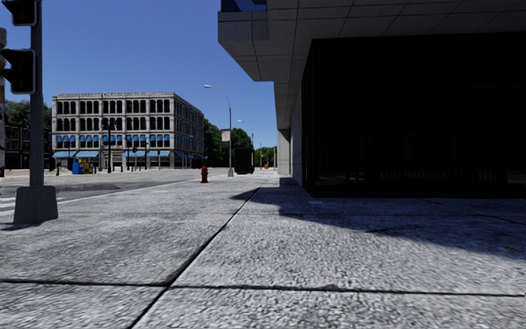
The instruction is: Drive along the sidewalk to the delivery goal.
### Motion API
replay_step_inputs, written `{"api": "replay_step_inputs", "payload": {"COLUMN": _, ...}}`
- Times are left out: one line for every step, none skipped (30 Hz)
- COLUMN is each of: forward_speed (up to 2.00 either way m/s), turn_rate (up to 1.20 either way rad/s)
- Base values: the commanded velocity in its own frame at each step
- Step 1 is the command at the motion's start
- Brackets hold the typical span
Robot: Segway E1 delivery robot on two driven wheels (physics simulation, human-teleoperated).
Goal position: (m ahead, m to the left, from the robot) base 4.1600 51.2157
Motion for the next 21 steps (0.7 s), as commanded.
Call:
{"api": "replay_step_inputs", "payload": {"forward_speed": 1.49, "turn_rate": 0.34}}
{"api": "replay_step_inputs", "payload": {"forward_speed": 1.49, "turn_rate": 0.34}}
{"api": "replay_step_inputs", "payload": {"forward_speed": 1.49, "turn_rate": 0.40}}
{"api": "replay_step_inputs", "payload": {"forward_speed": 1.49, "turn_rate": 0.63}}
{"api": "replay_step_inputs", "payload": {"forward_speed": 1.49, "turn_rate": 0.82}}
{"api": "replay_step_inputs", "payload": {"forward_speed": 1.49, "turn_rate": 0.98}}
{"api": "replay_step_inputs", "payload": {"forward_speed": 1.49, "turn_rate": 1.03}}
{"api": "replay_step_inputs", "payload": {"forward_speed": 1.49, "turn_rate": 0.62}}
{"api": "replay_step_inputs", "payload": {"forward_speed": 1.49, "turn_rate": 0.46}}
{"api": "replay_step_inputs", "payload": {"forward_speed": 1.49, "turn_rate": 0.40}}
{"api": "replay_step_inputs", "payload": {"forward_speed": 1.49, "turn_rate": 0.38}}
{"api": "replay_step_inputs", "payload": {"forward_speed": 1.49, "turn_rate": 0.38}}
{"api": "replay_step_inputs", "payload": {"forward_speed": 1.49, "turn_rate": 0.37}}
{"api": "replay_step_inputs", "payload": {"forward_speed": 1.49, "turn_rate": 0.37}}
{"api": "replay_step_inputs", "payload": {"forward_speed": 1.49, "turn_rate": 0.37}}
{"api": "replay_step_inputs", "payload": {"forward_speed": 1.49, "turn_rate": 0.37}}
{"api": "replay_step_inputs", "payload": {"forward_speed": 1.49, "turn_rate": 0.37}}
{"api": "replay_step_inputs", "payload": {"forward_speed": 1.49, "turn_rate": 0.37}}
{"api": "replay_step_inputs", "payload": {"forward_speed": 1.49, "turn_rate": 0.37}}
{"api": "replay_step_inputs", "payload": {"forward_speed": 1.49, "turn_rate": 0.37}}
{"api": "replay_step_inputs", "payload": {"forward_speed": 1.49, "turn_rate": 0.37}}
